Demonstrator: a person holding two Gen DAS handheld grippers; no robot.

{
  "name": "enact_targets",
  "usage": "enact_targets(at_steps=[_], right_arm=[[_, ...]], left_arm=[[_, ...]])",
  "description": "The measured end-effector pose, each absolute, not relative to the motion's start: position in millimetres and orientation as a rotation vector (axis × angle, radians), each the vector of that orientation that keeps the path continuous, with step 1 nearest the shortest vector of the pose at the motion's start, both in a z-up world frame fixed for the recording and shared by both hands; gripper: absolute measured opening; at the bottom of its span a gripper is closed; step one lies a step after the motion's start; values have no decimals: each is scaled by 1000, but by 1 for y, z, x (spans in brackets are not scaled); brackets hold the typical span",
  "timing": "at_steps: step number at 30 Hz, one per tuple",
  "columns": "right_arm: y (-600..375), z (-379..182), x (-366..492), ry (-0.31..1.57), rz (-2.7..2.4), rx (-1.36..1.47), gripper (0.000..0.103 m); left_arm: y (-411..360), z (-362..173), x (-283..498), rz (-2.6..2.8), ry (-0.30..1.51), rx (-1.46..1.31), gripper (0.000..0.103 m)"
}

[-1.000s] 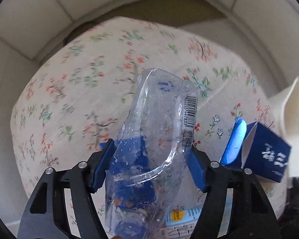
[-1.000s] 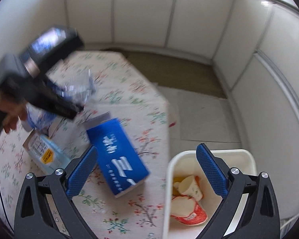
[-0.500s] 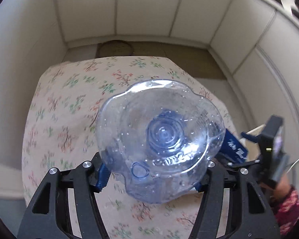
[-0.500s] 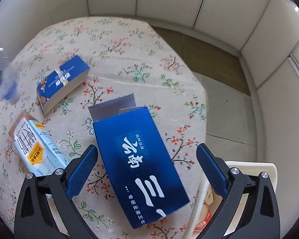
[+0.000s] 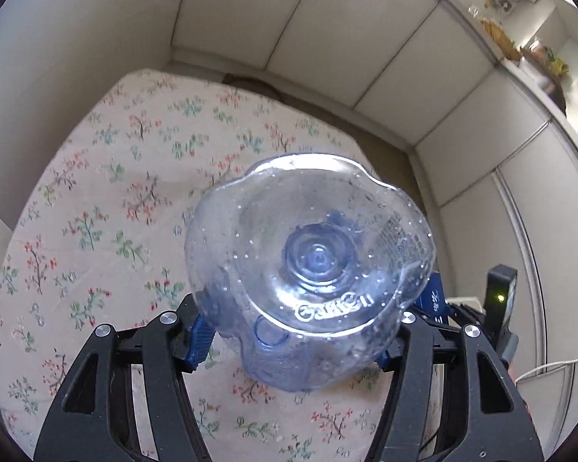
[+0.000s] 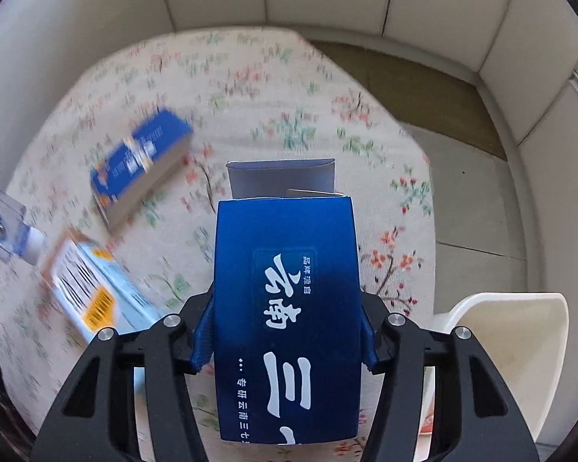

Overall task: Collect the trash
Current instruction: 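Lift the bottle with the left gripper while the right gripper grasps and lifts the blue box, then carry the bottle and the blue box in both grippers over the white bin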

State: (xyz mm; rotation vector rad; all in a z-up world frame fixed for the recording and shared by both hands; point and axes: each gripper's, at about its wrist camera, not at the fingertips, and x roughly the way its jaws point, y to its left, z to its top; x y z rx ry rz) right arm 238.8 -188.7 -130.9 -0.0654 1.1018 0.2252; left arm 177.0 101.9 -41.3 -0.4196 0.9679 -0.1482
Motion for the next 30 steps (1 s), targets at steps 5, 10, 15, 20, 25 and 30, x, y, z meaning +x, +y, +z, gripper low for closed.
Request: enact_targets(at_steps=[5, 10, 15, 20, 25, 30], right_arm=[[-174, -89, 228, 951, 220, -32, 56], [-163, -59, 217, 845, 209, -11, 56], [-161, -37, 208, 773, 166, 6, 56], [-156, -25, 198, 714, 114, 4, 56], [-155, -16, 190, 673, 78, -4, 56], [-155, -8, 183, 636, 46, -7, 56]], left_arm=[[106, -30, 175, -88, 888, -429, 59], [106, -18, 166, -46, 816, -435, 59], [109, -15, 161, -20, 779, -450, 60], [109, -10, 159, -20, 752, -476, 60], [108, -7, 154, -23, 727, -473, 60], [107, -2, 148, -20, 705, -470, 60]])
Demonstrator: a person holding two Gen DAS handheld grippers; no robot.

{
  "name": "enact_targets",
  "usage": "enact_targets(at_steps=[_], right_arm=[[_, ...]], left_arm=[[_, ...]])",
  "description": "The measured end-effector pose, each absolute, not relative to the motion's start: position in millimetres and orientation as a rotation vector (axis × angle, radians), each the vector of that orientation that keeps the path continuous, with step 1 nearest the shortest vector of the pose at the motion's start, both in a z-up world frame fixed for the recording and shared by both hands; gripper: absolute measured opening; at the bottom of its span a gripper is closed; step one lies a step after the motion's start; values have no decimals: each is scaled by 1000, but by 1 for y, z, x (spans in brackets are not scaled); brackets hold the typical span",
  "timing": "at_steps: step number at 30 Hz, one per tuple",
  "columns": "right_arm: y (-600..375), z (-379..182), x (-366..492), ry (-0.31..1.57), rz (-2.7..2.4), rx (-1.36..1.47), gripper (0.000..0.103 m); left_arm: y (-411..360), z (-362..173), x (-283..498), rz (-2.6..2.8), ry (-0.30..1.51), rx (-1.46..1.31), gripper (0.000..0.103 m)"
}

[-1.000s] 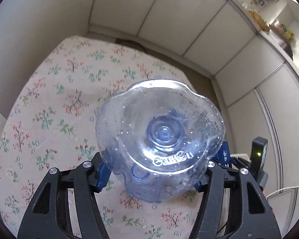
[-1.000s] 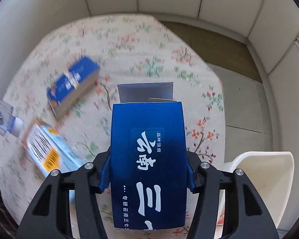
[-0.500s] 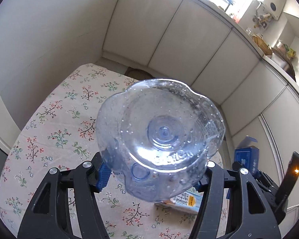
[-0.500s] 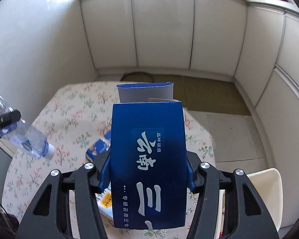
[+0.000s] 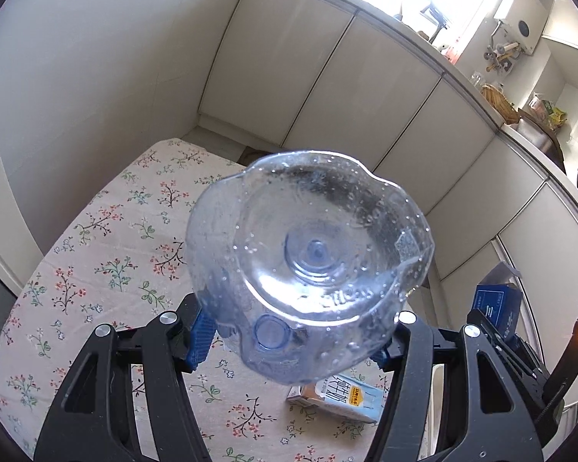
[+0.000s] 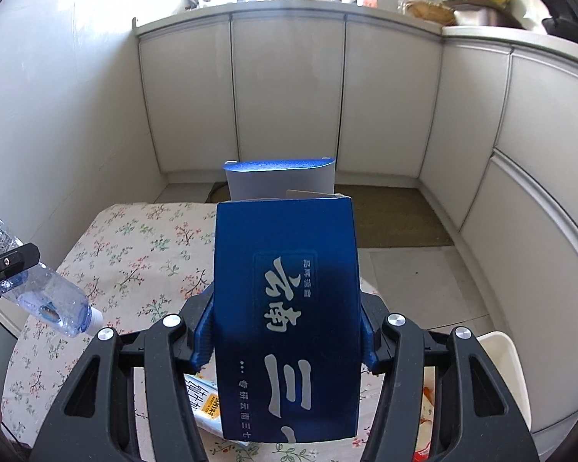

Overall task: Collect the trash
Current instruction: 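Carry the bottle and the blue box in both grippers over the white bin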

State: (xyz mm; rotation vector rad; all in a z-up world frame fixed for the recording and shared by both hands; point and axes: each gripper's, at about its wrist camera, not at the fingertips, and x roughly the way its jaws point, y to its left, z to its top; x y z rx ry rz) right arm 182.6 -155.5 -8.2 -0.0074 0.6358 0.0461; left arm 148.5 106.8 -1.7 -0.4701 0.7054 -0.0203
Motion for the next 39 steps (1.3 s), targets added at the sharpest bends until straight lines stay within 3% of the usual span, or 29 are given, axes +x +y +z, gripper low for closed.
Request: enact_targets(at_steps=[18, 39], right_arm=[[-182, 13, 157, 558, -27, 11, 56], [-267, 30, 121, 520, -152, 71, 56]], left_arm=[[91, 19, 126, -37, 624, -424, 60], [11, 30, 106, -171, 605, -383, 60]])
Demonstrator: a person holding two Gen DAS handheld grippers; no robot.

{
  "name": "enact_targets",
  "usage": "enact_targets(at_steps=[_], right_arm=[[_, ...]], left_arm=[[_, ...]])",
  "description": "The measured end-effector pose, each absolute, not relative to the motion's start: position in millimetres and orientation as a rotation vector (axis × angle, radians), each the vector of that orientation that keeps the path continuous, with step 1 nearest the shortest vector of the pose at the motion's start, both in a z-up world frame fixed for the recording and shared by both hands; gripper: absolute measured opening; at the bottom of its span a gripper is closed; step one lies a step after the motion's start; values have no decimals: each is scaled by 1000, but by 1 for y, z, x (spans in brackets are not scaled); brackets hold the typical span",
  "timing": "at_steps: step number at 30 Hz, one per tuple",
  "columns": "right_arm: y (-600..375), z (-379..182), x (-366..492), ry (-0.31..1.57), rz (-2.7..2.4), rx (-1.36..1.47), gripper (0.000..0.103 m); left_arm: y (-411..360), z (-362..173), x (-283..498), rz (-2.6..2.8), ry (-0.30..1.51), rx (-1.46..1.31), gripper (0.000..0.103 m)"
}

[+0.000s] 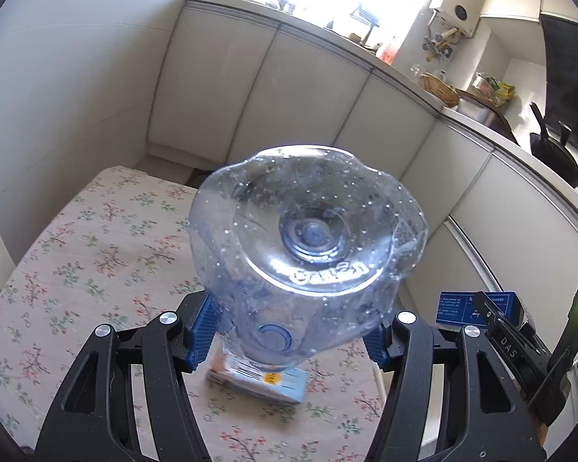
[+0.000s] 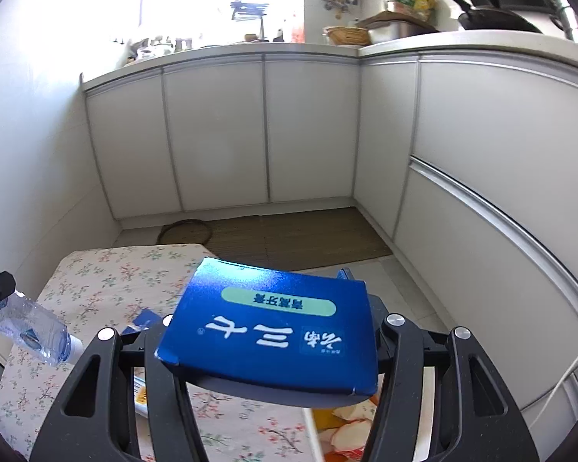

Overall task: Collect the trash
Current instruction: 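Carry the bottle and the blue box in both grippers over the white bin, then open both grippers to drop the blue box and the bottle into the bin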

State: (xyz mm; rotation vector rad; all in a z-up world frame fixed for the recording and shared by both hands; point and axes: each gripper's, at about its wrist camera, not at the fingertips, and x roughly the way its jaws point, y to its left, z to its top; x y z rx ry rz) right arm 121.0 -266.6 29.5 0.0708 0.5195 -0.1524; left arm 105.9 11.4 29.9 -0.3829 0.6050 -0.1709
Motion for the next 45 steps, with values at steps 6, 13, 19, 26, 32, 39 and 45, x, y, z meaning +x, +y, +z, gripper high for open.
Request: enact_targets(at_steps=[6, 13, 19, 26, 32, 39, 45], right_arm=[[-296, 28, 111, 527, -201, 88, 56], [-334, 19, 97, 549, -257, 105, 56], [-362, 5, 89, 593, -295, 105, 56], [-397, -15, 78, 655, -313, 110, 72], [-428, -15, 62, 640, -358, 160, 75], [-454, -8, 49, 623, -449, 215, 79], [-473, -10, 44, 636, -502, 253, 81]], left_arm=[[-13, 29, 104, -213, 620, -370, 60], [-50, 30, 102, -267, 633, -337, 60], [-90, 29, 103, -322, 653, -300, 60], [-145, 24, 106, -401, 683, -253, 60], [-194, 19, 109, -469, 710, -212, 60], [-244, 13, 112, -545, 748, -154, 60], [-281, 9, 121, -606, 787, -110, 60]])
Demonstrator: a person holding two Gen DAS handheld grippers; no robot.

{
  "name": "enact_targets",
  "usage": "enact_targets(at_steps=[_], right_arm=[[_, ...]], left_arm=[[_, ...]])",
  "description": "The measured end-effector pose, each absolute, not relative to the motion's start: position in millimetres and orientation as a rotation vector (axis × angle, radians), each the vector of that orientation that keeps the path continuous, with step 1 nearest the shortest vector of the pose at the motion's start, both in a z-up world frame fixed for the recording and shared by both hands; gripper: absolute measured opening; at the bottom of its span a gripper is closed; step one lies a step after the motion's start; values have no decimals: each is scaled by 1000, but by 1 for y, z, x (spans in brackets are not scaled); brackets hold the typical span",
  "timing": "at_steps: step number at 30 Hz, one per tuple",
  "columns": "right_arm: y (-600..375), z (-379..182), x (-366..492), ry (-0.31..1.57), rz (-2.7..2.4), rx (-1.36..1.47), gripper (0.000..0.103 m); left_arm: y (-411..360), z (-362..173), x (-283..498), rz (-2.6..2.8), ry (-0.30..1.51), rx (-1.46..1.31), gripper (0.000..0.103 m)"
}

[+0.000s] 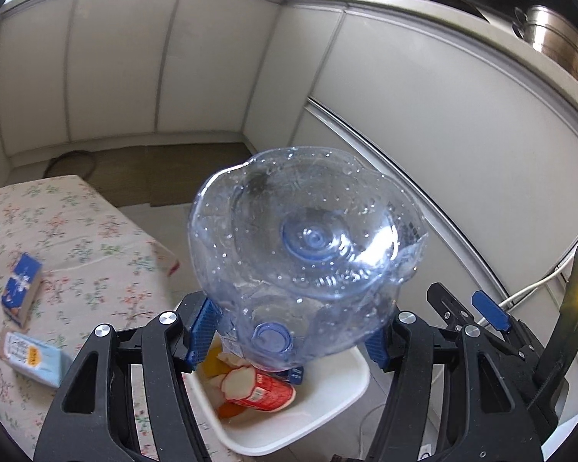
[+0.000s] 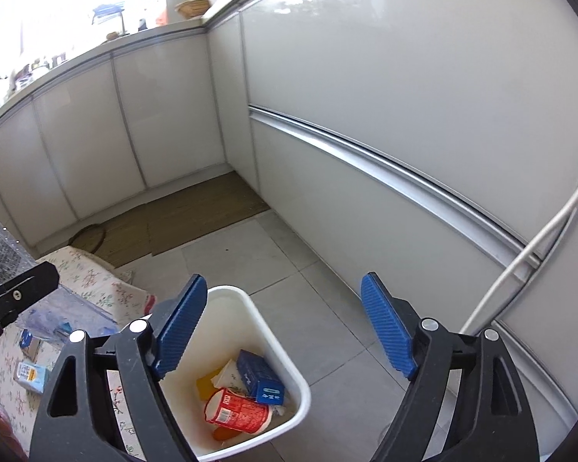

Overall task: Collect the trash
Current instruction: 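Open both grippers to drop the blue box and the bottle into the bin, then move both open grippers back over the table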

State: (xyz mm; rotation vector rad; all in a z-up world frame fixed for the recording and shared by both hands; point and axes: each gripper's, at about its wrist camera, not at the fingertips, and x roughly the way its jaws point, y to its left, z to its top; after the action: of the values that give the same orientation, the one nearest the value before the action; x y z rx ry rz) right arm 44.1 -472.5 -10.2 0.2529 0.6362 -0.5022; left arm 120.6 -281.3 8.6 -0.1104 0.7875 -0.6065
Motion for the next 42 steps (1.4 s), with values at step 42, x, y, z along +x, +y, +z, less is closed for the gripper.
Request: enact_targets(at_steps=[42], right_arm=[[-422, -10, 68, 619, -473, 148, 96]], left_arm=[[-215, -37, 162, -281, 1007, -187, 95]])
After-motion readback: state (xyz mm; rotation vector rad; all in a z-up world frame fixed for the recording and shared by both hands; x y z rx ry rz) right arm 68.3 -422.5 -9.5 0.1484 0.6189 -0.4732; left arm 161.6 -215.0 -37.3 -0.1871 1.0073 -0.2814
